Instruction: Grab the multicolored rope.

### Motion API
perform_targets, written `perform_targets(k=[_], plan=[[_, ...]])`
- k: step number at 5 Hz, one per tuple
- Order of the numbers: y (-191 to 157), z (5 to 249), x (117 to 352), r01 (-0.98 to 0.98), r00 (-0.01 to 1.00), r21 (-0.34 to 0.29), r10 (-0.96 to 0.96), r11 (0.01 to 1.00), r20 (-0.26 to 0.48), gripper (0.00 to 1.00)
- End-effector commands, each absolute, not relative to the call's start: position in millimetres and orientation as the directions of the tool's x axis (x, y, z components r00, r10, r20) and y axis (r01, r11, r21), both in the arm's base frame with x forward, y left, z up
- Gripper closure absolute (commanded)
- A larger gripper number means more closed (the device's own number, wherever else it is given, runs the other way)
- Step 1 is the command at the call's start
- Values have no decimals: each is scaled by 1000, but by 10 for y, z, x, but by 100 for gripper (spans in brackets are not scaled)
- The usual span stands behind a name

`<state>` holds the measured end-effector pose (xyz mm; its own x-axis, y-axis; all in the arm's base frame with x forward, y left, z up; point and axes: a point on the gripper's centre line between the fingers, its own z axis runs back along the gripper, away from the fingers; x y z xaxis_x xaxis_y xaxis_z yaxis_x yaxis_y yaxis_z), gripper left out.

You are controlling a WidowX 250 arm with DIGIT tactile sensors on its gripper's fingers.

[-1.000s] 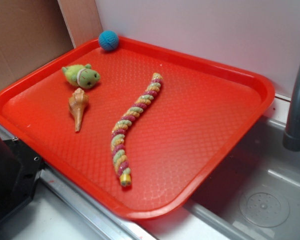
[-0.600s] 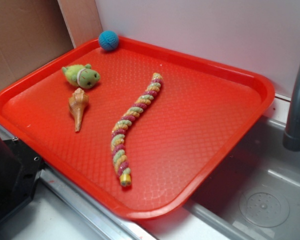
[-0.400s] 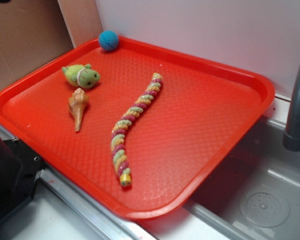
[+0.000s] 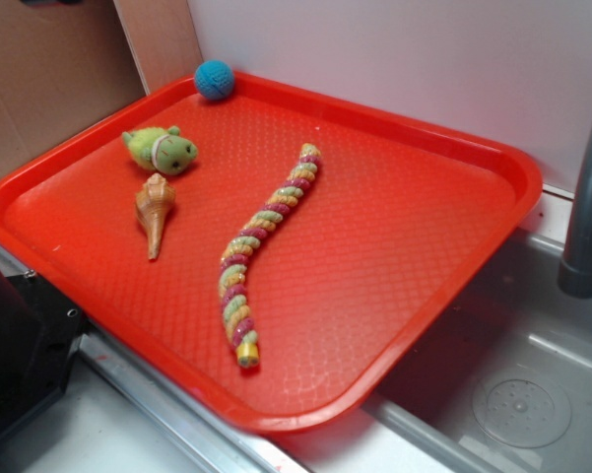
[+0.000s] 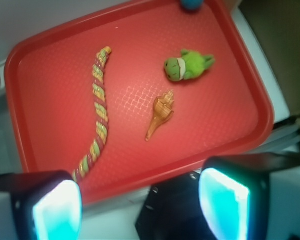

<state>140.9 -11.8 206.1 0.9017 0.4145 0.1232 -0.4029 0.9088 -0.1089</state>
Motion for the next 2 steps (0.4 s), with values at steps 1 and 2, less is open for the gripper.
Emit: perform_targets(k=[1,2], plan=[[-115,1627,1780,-650,726,-122,661,750,190,0],[-248,1360,1866,-652,727,-91,655,753,207,0]])
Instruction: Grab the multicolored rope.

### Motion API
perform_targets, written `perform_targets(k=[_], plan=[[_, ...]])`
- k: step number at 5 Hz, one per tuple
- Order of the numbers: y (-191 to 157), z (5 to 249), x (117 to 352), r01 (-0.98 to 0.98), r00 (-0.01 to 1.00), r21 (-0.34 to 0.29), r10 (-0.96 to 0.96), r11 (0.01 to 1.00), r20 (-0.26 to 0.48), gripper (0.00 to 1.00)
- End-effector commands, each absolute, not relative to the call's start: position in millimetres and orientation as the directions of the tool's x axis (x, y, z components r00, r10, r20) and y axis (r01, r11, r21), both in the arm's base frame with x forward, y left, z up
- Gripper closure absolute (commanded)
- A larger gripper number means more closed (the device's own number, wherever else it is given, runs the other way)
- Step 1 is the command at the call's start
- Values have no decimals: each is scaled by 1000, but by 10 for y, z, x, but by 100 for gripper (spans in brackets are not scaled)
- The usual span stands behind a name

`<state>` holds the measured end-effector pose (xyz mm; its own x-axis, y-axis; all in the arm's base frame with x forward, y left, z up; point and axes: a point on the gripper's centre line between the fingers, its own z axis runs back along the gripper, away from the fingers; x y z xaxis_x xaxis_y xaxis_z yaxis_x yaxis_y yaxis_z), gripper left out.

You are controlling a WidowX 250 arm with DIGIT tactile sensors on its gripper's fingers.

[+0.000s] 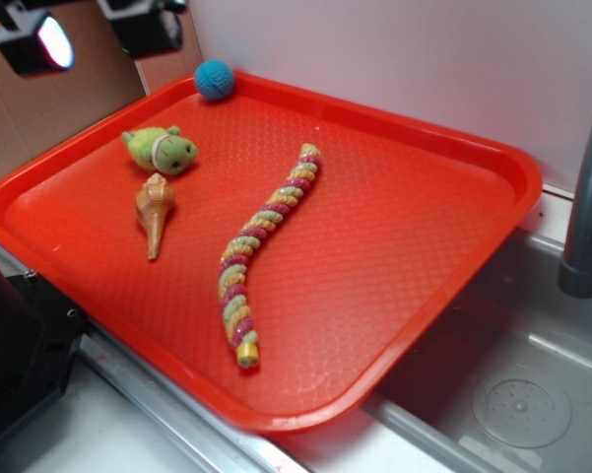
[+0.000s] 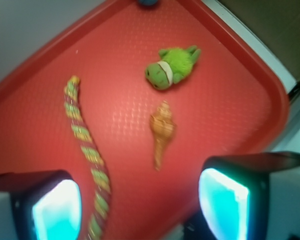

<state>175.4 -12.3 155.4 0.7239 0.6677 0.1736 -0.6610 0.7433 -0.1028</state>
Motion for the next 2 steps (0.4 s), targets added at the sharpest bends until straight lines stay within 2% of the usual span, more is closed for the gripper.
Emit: perform_targets(k=[1,2], plan=[[-334,1074,1926,-660,721,-76,659,747,216,0],[-421,799,2012,-643,742,-51,637,765,209,0]])
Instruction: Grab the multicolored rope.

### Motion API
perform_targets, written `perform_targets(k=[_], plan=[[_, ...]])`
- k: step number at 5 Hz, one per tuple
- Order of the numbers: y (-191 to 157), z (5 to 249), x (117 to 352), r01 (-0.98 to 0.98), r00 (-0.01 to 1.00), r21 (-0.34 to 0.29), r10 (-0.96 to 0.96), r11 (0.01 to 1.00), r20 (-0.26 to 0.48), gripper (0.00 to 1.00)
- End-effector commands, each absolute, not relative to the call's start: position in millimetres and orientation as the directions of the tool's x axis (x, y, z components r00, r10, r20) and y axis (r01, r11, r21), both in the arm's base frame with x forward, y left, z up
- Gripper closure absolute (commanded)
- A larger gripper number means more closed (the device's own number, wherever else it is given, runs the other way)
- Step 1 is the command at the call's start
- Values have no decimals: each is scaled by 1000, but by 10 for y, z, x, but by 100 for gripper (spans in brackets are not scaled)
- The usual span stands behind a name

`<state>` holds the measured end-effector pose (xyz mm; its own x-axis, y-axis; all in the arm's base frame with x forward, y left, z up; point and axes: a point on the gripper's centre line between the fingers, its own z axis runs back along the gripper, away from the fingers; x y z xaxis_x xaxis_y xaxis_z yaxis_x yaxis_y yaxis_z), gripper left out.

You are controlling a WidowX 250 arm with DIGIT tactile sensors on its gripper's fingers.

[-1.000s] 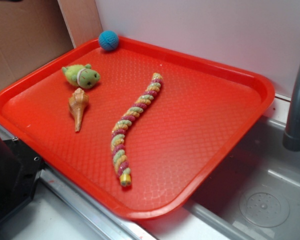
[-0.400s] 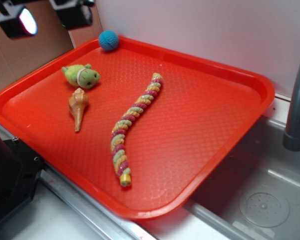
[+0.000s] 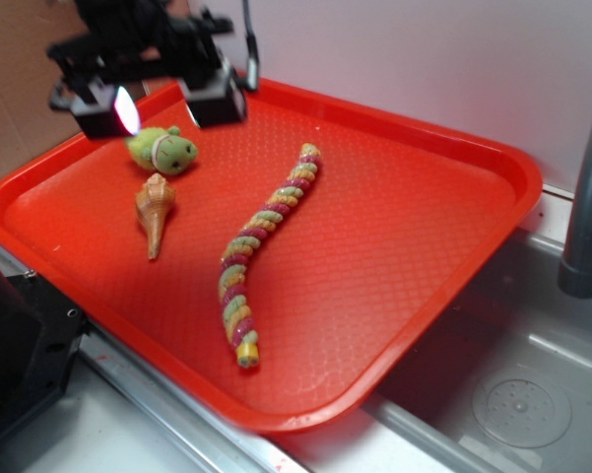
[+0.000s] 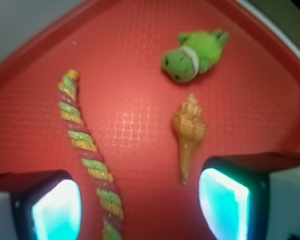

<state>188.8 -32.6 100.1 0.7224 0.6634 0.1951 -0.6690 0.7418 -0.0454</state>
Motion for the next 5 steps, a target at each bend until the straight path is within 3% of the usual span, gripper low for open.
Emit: perform_targets(k=[1,3,4,5], plan=[[-461,586,2077,-634,753,-49,631,772,188,0],[-656,302,2111,-568,810,-27,564,823,162,0],[-684,200,2102,-546,827,-54,549,836,120,1],[-692,129,2134,-555,822,-45,555,831,127,100]])
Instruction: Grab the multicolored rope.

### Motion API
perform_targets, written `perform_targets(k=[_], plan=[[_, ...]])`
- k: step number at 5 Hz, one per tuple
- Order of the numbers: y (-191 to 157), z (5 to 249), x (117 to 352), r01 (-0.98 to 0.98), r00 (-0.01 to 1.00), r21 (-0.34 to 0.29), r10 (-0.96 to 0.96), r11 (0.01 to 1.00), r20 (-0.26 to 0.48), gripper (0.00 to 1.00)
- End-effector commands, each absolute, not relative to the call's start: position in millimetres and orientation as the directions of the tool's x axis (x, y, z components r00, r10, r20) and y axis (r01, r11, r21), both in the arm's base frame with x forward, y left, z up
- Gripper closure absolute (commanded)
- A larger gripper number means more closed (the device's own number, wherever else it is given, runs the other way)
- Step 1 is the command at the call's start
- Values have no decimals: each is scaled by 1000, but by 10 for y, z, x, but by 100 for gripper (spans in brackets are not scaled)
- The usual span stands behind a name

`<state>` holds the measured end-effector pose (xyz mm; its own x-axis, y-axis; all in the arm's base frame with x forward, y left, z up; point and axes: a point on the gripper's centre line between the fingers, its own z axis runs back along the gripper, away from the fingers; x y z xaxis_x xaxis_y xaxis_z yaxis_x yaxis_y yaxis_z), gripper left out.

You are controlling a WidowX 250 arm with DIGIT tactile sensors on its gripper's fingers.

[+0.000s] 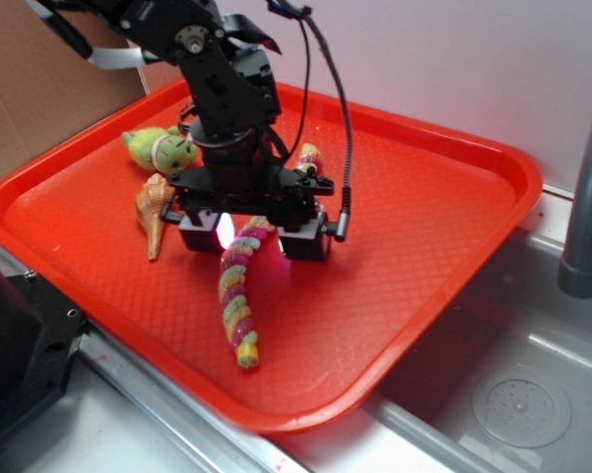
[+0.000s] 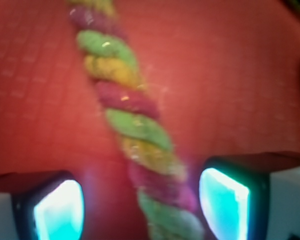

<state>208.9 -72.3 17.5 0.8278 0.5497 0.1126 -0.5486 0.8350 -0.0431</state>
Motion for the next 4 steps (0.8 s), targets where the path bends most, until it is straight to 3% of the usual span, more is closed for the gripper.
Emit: perform_targets(k=[1,2,4], plan=[[-692,106,2133,-572,810,-21,568,820,147,100],[-668,166,2138,-559,820,-5,554,829,143,100],[-500,671,2175,-373,926,-48,375,926,47,100]])
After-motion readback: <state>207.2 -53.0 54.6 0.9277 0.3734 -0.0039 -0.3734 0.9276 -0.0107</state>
